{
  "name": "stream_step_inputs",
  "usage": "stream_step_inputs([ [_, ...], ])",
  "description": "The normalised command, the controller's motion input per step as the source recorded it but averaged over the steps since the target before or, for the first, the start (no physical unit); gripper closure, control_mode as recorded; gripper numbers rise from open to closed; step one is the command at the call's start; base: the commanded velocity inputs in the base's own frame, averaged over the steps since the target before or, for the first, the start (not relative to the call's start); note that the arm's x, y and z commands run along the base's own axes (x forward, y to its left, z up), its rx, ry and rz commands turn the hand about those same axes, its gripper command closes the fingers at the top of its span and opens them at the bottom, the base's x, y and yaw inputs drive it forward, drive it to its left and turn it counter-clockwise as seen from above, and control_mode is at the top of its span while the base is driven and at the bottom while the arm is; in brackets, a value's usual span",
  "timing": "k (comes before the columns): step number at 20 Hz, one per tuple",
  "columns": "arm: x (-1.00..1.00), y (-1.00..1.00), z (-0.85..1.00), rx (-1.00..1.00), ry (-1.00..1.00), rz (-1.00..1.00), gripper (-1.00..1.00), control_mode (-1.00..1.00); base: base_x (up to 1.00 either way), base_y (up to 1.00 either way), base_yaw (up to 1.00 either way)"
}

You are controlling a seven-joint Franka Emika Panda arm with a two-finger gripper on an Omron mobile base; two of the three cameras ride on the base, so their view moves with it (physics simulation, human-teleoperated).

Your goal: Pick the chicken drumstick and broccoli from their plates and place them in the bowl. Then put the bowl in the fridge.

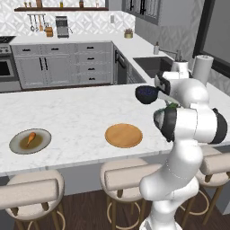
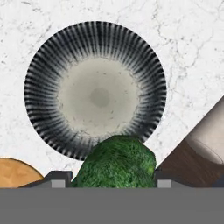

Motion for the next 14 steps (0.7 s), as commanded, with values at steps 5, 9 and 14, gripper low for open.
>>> stream_step_inputs([
  [5, 0.48, -0.54, -0.42, -0.01, 0.00, 0.00, 1.00, -1.00, 0.00, 0.00, 0.00],
  [9, 0.08, -0.06, -0.49, 0.00, 0.04, 0.00, 1.00, -1.00, 0.00, 0.00, 0.00],
  [14, 0.11, 0.00, -0.43, 0.00, -0.05, 0.00, 1.00, -1.00, 0.00, 0.00, 0.00],
])
